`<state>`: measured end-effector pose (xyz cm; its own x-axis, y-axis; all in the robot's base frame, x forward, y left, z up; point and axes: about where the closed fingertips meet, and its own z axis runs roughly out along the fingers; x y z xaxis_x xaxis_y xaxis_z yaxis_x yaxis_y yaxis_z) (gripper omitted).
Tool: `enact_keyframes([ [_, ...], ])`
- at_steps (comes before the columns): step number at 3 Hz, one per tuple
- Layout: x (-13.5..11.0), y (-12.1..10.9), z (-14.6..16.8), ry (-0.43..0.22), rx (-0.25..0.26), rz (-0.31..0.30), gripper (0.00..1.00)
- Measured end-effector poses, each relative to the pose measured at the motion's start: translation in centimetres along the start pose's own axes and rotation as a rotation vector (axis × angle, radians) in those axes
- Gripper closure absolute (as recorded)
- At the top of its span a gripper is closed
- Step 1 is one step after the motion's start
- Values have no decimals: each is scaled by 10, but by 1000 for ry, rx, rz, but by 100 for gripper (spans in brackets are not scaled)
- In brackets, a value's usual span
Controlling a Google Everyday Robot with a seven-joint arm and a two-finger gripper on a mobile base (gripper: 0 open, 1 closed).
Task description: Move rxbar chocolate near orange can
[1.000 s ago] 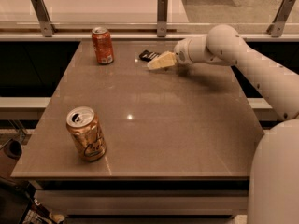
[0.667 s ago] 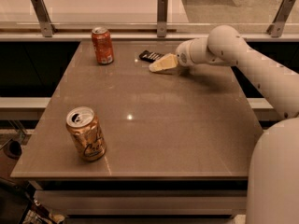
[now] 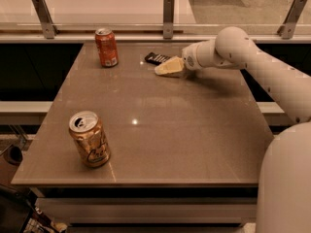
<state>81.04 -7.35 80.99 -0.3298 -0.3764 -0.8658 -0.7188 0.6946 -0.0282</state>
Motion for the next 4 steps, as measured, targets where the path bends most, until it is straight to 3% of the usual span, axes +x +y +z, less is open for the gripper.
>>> enact_keyframes([
  [2,-6,0,-3,0,0,0,88],
  [3,-10,0,-5,0,-1,0,100],
  [4,-10,0,-5,0,-1,0,100],
])
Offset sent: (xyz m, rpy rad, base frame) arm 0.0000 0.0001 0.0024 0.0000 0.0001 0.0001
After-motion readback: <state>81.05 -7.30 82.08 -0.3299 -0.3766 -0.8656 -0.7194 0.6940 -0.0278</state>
